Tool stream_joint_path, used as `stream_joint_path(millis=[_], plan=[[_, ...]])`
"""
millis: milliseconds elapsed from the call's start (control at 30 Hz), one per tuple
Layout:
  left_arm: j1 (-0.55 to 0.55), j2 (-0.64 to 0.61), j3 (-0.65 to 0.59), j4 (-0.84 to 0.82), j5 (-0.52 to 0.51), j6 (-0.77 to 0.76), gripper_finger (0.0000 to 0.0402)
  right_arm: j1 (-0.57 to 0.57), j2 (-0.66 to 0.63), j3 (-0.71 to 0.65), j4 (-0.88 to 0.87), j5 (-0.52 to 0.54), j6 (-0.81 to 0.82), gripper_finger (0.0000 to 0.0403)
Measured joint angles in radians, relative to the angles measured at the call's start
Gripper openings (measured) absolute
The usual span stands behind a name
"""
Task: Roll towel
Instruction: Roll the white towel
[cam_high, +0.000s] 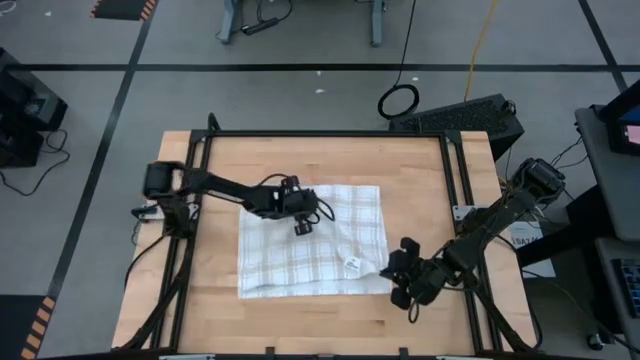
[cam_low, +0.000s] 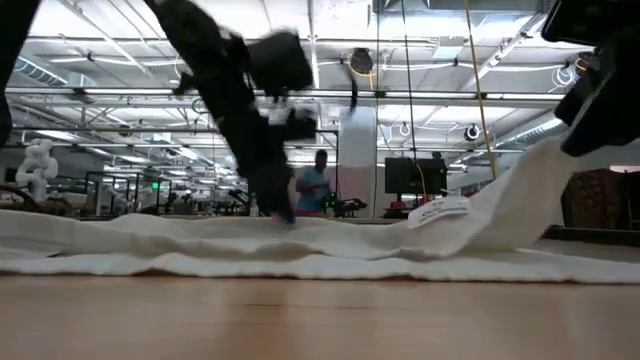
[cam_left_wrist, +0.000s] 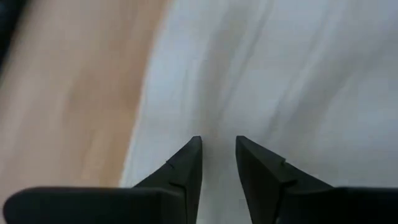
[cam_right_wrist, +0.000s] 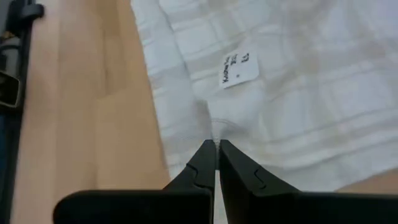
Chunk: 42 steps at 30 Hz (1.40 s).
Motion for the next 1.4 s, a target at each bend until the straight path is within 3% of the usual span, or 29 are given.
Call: stream_joint_path(millis=[100,233,400,667,833,1133,1400], plan=[[-0.063,-0.097,0.006,0.086,0.025,-0.061,0.0105,-0.01,0.0,0.0,0.022,-0.076,0.019,0.0004],[-0.212,-0.102,0.004,0.307,0.059,-0.038,0.0106,-0.01,0.0,0.0,0.015,-0.124,0.037,0.0004],[-0.372,0.004,0.014,0.634,0.047,0.03,0.0147,-0.01,0.0,0.0,0.012,-0.132,0.029,0.0004],[-0.465,0.247,0.108,0.864,-0.146,0.027,0.0254,-0.01,0.0,0.0,0.007,-0.13,-0.024,0.0004],[-0.465,0.371,0.241,0.862,-0.162,0.026,0.0267,-0.01,0.0,0.0,0.01,-0.13,-0.067,0.0004],[-0.466,0.496,0.467,0.683,-0.165,0.026,0.0241,-0.01,0.0,0.0,0.015,-0.13,-0.076,0.0004],[-0.436,0.543,0.512,0.666,-0.151,0.022,0.0237,-0.01,0.0,0.0,0.023,-0.134,-0.075,0.0004]])
